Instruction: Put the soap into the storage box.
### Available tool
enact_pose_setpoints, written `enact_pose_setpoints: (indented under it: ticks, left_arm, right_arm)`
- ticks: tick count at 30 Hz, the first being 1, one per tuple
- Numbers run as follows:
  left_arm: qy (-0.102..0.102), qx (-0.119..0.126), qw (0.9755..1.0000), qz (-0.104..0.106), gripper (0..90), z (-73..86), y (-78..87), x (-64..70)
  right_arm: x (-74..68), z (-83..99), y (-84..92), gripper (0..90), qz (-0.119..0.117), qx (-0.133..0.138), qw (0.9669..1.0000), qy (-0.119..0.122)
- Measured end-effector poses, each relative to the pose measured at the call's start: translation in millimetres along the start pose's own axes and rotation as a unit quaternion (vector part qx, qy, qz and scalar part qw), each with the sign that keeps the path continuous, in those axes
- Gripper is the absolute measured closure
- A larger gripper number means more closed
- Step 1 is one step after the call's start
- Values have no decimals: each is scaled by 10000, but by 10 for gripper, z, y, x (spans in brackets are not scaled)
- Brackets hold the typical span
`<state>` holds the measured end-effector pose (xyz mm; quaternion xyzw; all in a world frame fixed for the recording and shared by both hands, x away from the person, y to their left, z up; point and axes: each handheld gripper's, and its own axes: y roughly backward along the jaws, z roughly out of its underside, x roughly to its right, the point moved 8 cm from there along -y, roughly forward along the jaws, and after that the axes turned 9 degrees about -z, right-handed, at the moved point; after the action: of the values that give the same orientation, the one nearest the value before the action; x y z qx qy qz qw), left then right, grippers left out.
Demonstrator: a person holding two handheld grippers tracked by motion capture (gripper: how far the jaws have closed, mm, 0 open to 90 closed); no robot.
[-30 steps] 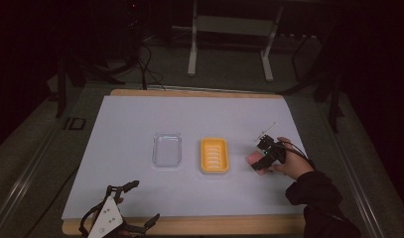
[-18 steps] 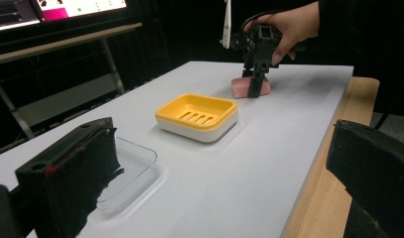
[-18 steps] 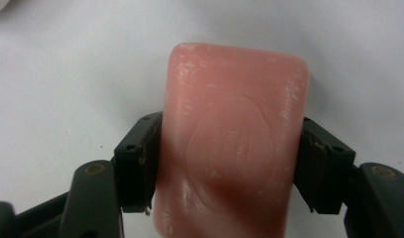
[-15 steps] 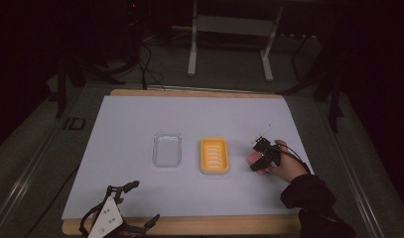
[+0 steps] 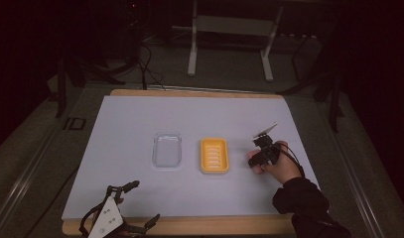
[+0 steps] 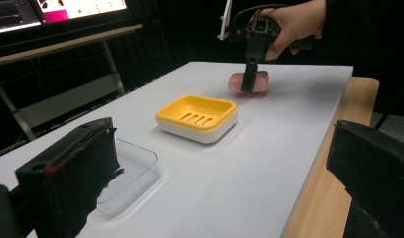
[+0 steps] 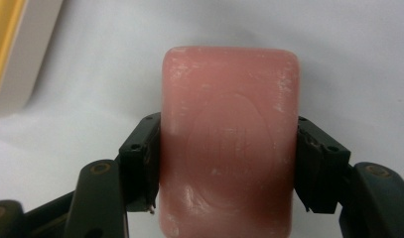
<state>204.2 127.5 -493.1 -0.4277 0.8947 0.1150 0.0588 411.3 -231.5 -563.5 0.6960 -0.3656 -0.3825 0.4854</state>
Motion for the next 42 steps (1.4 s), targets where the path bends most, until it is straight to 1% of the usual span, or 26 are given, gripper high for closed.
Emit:
enact_pose_setpoints:
  ticks: [1, 2, 4, 5, 7, 8, 9, 11, 12, 17, 20, 25, 28, 31, 34, 35, 38, 39, 40, 42]
  left_arm:
    - [-2, 8, 10000, -1, 5, -2, 1, 0]
    - [-3, 8, 10000, -2, 5, -3, 2, 0]
    - [-3, 8, 10000, -3, 5, -3, 2, 0]
    - [-5, 6, 10000, -7, 5, -2, 2, -1]
    - [-4, 5, 10000, -10, 5, -2, 2, -1]
    - [-4, 5, 10000, -10, 5, -2, 2, -1]
    - [-6, 6, 10000, -12, 5, -2, 1, -3]
    - [-2, 2, 10000, -16, 5, -1, 0, -3]
    - [-4, -4, 10000, -20, 5, -1, -1, -2]
    - [-8, 4, 10000, -16, 5, -3, 2, 3]
    - [-5, -6, 10000, -23, 5, 0, -1, 2]
    - [-11, -3, 10000, -31, 5, -1, -2, 1]
    - [-8, -3, 10000, -35, 5, -2, 1, 2]
    - [-12, 1, 10000, -38, 5, -3, 2, 3]
    - [-11, 5, 10000, -45, 5, -4, 4, 3]
    - [-15, 3, 10000, -44, 5, -4, 5, 3]
    - [-22, 4, 10000, -46, 5, -4, 7, 4]
    - [-22, 4, 10000, -46, 5, -4, 7, 4]
    - [-31, 8, 10000, -52, 5, -5, 9, 3]
    - [-36, 0, 10000, -56, 5, -4, 10, 3]
  right_arm:
    - [-3, -11, 20, 378, 120, -5, 9999, -41]
    - [-4, -15, 31, 378, 190, -31, 9998, -55]
    - [-14, -40, 67, 378, 288, 24, 9995, -131]
    - [-18, -49, 86, 378, 324, 21, 9994, -130]
    - [-34, -69, 133, 379, 332, 56, 9992, -198]
    - [-34, -69, 133, 379, 332, 56, 9992, -198]
    - [-49, -90, 177, 379, 391, 96, 9990, -207]
    - [-55, -98, 197, 379, 399, 105, 9989, -220]
    - [-78, -134, 258, 379, 396, 200, 9987, -265]
    - [-145, -201, 367, 379, 334, 334, 9984, -325]
    - [-190, -253, 437, 379, 382, 433, 9978, -312]
    - [-298, -364, 577, 379, 396, 646, 9966, -316]
    - [-389, -432, 652, 379, 382, 766, 9959, -299]
    - [-470, -485, 700, 379, 358, 839, 9955, -274]
    - [-500, -505, 714, 379, 351, 872, 9952, -284]
    - [-578, -552, 741, 379, 368, 930, 9947, -237]
    - [-693, -609, 760, 379, 370, 998, 9941, -191]
    - [-693, -609, 760, 379, 370, 998, 9941, -191]
    - [-804, -657, 756, 379, 368, 1037, 9939, -117]
    - [-825, -667, 752, 379, 348, 1059, 9937, -119]
